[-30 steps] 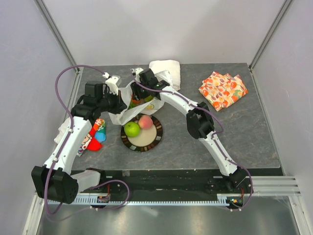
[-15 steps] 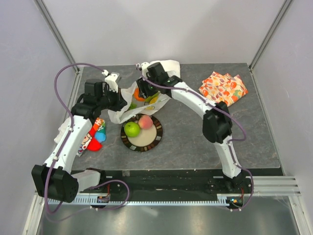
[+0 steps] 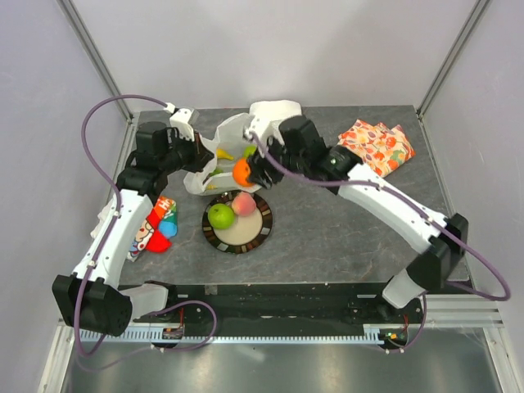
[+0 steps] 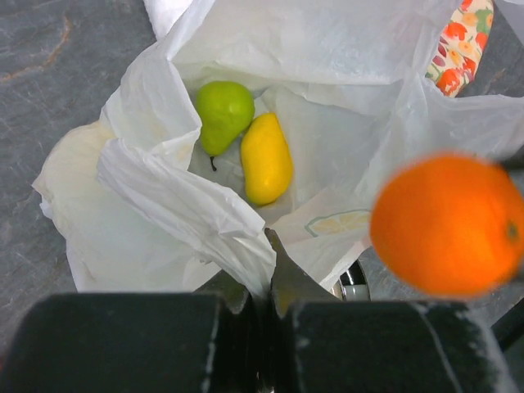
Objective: Take the fake fruits out of the plastic bag
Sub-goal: Place the fake fruit on the plate.
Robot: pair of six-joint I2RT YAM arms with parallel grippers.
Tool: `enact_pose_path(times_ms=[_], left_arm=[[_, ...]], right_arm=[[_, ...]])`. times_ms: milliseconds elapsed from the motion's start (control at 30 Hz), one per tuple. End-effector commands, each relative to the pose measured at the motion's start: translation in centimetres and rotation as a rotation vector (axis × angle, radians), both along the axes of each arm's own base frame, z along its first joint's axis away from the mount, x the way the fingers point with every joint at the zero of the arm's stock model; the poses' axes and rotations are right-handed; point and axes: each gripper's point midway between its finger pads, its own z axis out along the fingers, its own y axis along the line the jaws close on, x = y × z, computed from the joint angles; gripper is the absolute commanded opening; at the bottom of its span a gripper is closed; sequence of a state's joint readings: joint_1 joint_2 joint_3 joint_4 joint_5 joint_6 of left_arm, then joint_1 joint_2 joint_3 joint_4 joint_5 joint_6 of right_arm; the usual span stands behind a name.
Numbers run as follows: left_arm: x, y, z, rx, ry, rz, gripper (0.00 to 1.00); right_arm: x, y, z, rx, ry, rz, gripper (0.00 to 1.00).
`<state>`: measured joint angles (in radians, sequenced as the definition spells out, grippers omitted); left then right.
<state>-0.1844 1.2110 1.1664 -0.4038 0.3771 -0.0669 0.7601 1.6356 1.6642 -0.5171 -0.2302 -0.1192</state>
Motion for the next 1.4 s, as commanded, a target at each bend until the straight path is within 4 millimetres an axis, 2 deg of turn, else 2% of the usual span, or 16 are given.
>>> enact_pose_path(times_ms=[0,33,67,100,200,333,433,567,733,867,1000,1167,1233,1333,1367], left_arm=[[0.6,-0.3,4.3,-0.049,-0.118,-0.003,0.02],[0.5,-0.2,4.8,-0.047,-0.134,0.002,0.02],[0.5,-0.1,5.0,-0.043,-0.141,0.003,0.02],[0.4,0.1,5.2,-0.037,-0.151,0.008,0.02],[-0.1,0.5,5.0,-0.021,-0.158,0.013,0.02],[-0.6,0.5,4.8,-0.023,-0.158,0.000,0.02],[-0.9,0.5,5.1,-0.028,-0.164,-0.008,0.02],[-1.3,0.8,4.7,-0.011,-0.157,-0.006,0.02],[-2.1,0.9,4.1,-0.013,-0.147,-0.012,0.02],[-2.3,0.8,3.5,-0.019,-0.135,-0.017,0.02],[-2.4,0.6,3.3,-0.027,-0.129,-0.021,0.02],[-2.4,0.3,3.1,-0.046,-0.116,-0.033,0.02],[-2.4,0.3,3.1,-0.047,-0.114,-0.032,0.02],[-2.5,0.1,3.2,-0.053,-0.115,-0.043,0.02],[-2.6,0.0,3.1,-0.056,-0.109,-0.046,0.02]], right_arm=[[-8.6,-0.2,-2.7,-0.139,-0.126,0.355,0.22],[-9.7,-0.7,-2.7,-0.140,-0.149,0.381,0.22],[-10.3,-1.0,-3.7,-0.158,-0.146,0.394,0.22],[-10.6,-1.4,-5.6,-0.183,-0.120,0.396,0.23],[-10.4,-1.6,-7.9,-0.223,-0.113,0.410,0.23],[-9.6,-0.9,-12.5,-0.288,-0.040,0.403,0.23],[-8.5,0.0,-14.7,-0.297,-0.010,0.362,0.23],[-7.2,1.0,-16.2,-0.297,0.013,0.321,0.23],[-5.5,0.6,-17.8,-0.321,0.029,0.251,0.22],[-4.9,0.0,-18.8,-0.348,0.034,0.222,0.32],[-4.7,-0.1,-19.2,-0.357,0.041,0.210,0.60],[-5.5,-0.6,-17.7,-0.355,0.067,0.222,0.79],[-5.8,-0.8,-16.2,-0.343,0.070,0.226,0.84],[-5.8,-1.3,-11.9,-0.304,0.068,0.228,0.84],[-5.6,-1.2,-9.5,-0.273,0.060,0.215,0.84]])
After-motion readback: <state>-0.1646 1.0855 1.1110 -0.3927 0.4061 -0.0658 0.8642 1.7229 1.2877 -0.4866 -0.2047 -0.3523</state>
